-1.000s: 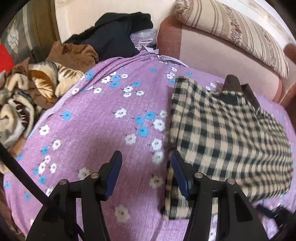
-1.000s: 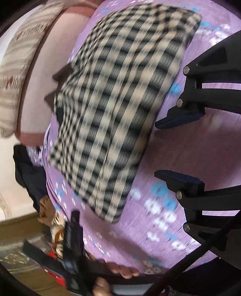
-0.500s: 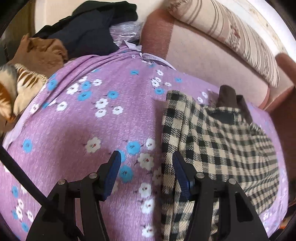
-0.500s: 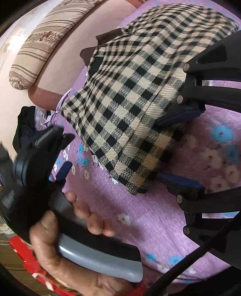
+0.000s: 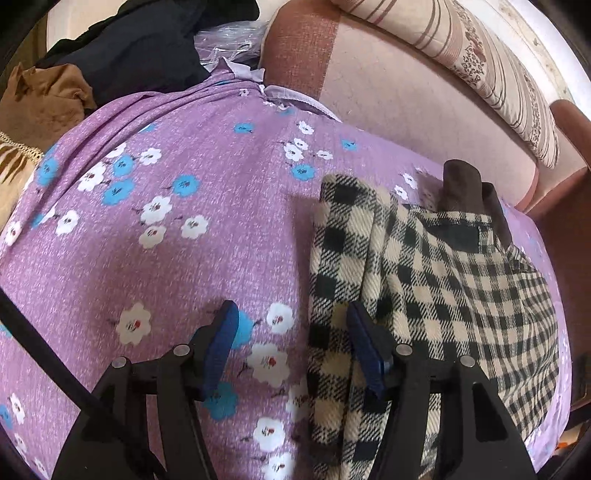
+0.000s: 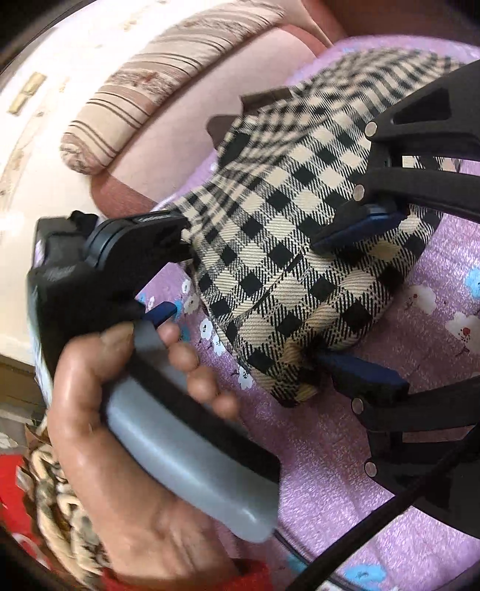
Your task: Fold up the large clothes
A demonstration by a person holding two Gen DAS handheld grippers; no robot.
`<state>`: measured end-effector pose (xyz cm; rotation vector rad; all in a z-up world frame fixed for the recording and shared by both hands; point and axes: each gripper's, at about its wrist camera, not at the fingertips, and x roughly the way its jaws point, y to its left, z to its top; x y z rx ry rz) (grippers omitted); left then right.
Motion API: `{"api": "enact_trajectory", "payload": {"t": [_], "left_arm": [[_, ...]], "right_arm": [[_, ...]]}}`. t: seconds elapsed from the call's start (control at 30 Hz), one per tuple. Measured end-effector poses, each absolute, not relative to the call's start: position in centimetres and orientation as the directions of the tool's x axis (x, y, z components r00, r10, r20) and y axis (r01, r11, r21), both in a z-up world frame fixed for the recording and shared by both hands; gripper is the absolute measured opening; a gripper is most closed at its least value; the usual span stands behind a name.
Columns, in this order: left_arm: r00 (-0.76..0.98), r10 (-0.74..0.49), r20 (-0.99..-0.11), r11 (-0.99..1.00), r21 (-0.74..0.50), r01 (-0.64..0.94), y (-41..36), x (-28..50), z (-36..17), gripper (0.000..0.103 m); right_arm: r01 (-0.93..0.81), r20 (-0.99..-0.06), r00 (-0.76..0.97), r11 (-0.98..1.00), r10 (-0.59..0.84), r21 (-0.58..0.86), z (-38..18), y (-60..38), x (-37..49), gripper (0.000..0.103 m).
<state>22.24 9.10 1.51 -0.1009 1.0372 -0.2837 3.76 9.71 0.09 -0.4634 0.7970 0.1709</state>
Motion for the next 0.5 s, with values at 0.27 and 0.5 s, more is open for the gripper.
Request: {"api": "enact_trajectory", "payload": {"t": [0.27, 0.5], "left_arm": [[0.457, -0.348, -0.819, 0.937, -0.296, 0.184, 9.3, 23.2, 1.8, 0.06], [0.446, -0.393, -0.804, 0.919, -0.328, 0.218, 8.8, 23.4, 1.8, 0.06]], "right_arm": [[-0.301, -0.648, 0.751, 0.807, -0.127, -0.508, -0.8, 12.0, 3.4, 0.061], [-0.284, -0.642, 0.751, 0.804, -0.152, -0.523, -1.1, 11.9, 5.1, 0.062]]}}
